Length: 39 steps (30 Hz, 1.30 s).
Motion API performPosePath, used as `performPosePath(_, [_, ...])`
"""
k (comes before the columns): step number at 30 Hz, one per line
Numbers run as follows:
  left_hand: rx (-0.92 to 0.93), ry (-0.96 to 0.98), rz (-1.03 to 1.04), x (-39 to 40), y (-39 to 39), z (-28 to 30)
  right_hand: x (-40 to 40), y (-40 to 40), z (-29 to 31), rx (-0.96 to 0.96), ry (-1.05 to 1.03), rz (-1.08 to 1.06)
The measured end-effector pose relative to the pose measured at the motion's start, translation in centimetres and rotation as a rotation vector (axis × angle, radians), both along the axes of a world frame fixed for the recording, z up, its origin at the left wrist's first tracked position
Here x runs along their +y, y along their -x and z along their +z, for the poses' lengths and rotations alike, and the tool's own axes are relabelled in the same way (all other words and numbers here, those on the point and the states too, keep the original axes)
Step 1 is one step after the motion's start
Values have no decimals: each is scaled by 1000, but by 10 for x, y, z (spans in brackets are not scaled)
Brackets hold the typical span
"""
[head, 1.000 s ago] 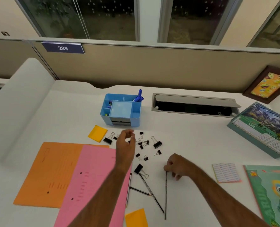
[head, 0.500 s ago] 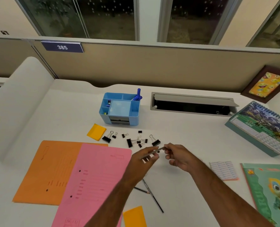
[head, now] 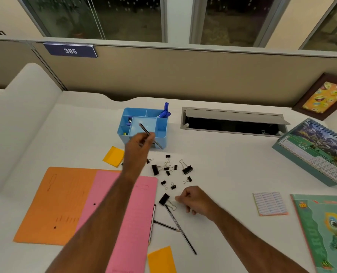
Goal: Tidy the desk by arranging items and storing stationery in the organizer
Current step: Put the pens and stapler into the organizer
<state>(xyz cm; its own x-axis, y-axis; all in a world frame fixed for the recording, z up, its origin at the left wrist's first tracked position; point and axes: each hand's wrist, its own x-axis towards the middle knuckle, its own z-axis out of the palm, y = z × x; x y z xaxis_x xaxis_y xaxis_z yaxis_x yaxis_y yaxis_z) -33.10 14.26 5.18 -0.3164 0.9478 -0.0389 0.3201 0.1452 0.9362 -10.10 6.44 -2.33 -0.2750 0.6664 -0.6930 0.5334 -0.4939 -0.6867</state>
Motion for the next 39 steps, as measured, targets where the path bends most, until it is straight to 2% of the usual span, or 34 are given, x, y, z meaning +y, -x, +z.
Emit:
performPosePath(7, [227, -113, 103, 78, 63, 22, -18, 24, -16, -314, -210, 398])
performPosePath(13, [416, -54, 43, 119, 85, 18, -19, 25, -19, -388, -379, 601])
performPosePath(23, [454, -107, 49, 144, 78, 13, -17, 20, -23, -388, -537, 694])
performPosePath(30, [581, 59, -93, 144, 69, -5, -15, 19, -23, -409, -616, 758])
performPosePath(39, [540, 120, -79, 125, 66, -15, -16, 21, -23, -415, -626, 725])
